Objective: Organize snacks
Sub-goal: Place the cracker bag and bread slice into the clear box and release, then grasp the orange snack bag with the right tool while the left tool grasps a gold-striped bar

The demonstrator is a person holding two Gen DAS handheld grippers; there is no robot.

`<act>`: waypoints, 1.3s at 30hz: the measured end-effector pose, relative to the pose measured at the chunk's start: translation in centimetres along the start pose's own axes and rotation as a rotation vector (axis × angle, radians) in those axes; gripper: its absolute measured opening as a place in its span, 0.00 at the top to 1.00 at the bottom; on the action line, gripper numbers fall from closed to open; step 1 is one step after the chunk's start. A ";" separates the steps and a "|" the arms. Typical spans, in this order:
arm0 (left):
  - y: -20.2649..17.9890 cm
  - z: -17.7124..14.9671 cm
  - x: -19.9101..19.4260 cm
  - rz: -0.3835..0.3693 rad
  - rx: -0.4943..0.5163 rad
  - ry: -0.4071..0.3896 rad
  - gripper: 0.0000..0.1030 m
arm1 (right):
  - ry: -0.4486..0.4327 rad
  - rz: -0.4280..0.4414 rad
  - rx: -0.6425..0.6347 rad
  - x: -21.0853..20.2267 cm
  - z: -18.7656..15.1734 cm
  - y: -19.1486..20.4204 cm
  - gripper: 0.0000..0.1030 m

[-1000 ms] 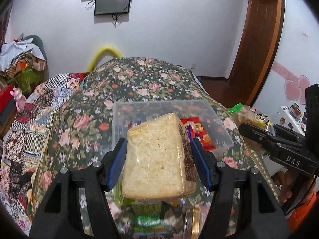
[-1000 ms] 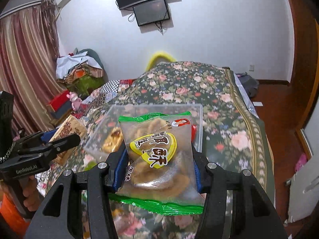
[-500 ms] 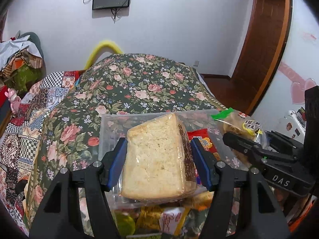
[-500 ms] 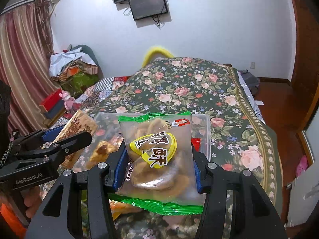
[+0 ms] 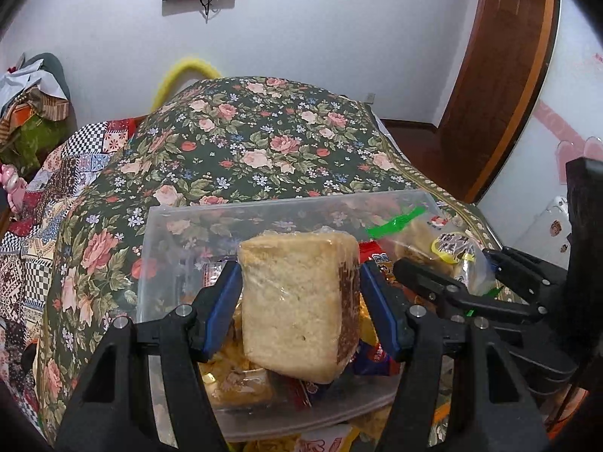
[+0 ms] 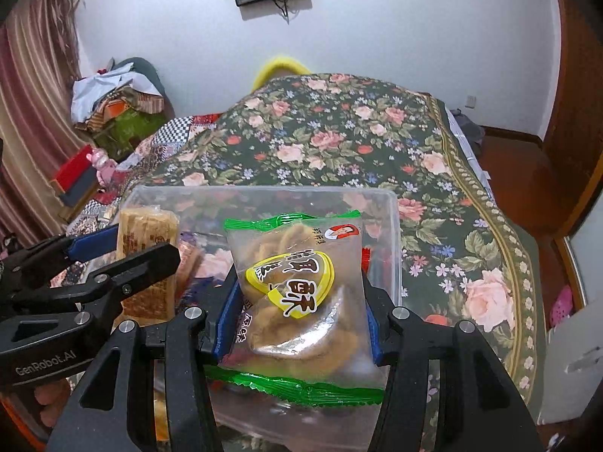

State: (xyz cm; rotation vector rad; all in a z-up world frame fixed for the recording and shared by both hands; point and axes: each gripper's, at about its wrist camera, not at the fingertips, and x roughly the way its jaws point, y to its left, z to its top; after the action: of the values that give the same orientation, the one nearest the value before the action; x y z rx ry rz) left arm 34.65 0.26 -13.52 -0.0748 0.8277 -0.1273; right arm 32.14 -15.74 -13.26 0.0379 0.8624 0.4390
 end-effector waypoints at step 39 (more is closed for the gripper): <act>1.5 -13.4 -16.7 0.050 -0.027 0.005 0.37 | -0.022 0.075 -0.063 -13.6 -12.2 5.9 0.30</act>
State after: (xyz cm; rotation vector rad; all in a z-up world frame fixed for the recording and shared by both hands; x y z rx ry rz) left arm 13.77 3.93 -10.56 -0.0792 0.8360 -0.0694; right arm 13.30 -17.41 -10.21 0.0174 0.8266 0.5349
